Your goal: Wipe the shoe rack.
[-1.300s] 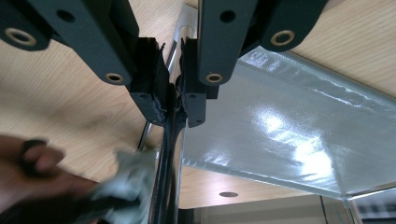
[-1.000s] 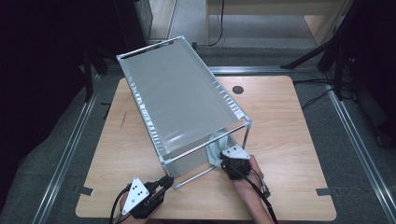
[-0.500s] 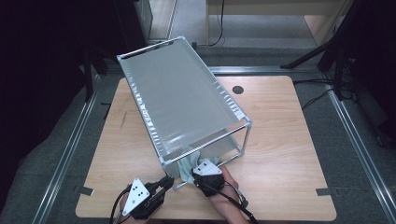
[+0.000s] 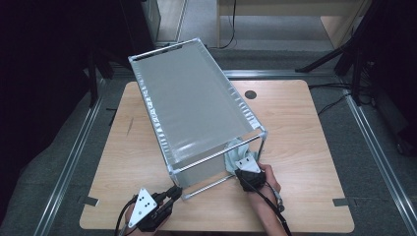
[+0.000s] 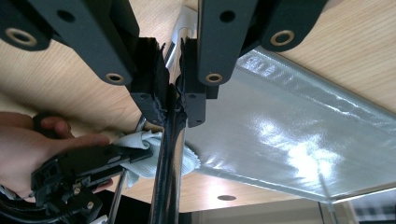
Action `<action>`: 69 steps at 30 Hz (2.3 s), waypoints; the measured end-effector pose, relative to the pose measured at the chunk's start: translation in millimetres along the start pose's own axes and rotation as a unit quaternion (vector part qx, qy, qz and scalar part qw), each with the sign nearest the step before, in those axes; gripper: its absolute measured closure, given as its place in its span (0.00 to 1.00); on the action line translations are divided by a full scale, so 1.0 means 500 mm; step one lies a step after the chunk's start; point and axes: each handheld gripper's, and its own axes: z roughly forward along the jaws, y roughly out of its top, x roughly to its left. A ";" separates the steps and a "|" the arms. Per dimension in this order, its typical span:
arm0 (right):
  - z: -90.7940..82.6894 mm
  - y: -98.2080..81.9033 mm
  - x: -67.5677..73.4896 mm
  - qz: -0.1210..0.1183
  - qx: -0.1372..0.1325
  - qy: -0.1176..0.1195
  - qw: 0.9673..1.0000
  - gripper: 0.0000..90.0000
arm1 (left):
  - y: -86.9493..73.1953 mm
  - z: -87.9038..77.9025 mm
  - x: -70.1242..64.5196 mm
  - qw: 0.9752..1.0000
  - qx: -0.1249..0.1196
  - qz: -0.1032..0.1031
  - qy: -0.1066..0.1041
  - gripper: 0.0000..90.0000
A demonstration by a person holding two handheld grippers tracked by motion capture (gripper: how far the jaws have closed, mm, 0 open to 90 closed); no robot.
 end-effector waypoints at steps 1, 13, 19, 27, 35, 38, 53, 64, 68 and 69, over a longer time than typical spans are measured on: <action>0.000 0.000 0.000 0.000 0.000 0.000 1.000 0.87 | 0.000 0.000 0.000 1.000 0.000 0.000 0.000 0.91; -0.052 0.023 0.229 -0.084 -0.032 0.168 0.982 0.87 | -0.001 -0.002 -0.006 1.000 0.001 0.007 0.003 0.91; -0.057 0.023 0.216 -0.078 -0.028 0.186 0.979 0.86 | -0.002 -0.002 -0.007 1.000 0.001 0.006 0.004 0.91; -0.044 -0.012 0.043 -0.031 -0.009 0.070 0.997 0.86 | -0.001 -0.004 -0.006 1.000 0.004 0.005 0.009 0.91; -0.057 -0.026 0.041 0.007 -0.007 0.036 0.999 0.87 | -0.001 -0.006 0.004 0.999 0.003 -0.006 0.035 0.91; -0.082 -0.012 0.140 -0.026 -0.030 0.096 0.995 0.87 | 0.000 -0.010 0.014 0.999 0.005 -0.014 0.048 0.91; -0.118 -0.043 0.071 -0.045 -0.002 0.105 0.993 0.86 | -0.003 -0.025 0.042 0.996 0.003 -0.025 0.081 0.91; -0.157 -0.065 -0.167 0.034 -0.018 0.117 0.992 0.87 | -0.012 -0.052 0.079 0.991 -0.004 -0.049 0.122 0.91; -0.112 -0.034 -0.206 0.075 -0.028 0.062 0.995 0.88 | -0.018 -0.065 0.086 0.989 -0.009 -0.054 0.135 0.90; -0.112 -0.034 -0.206 0.075 -0.028 0.062 0.995 0.88 | -0.018 -0.065 0.086 0.989 -0.009 -0.054 0.135 0.90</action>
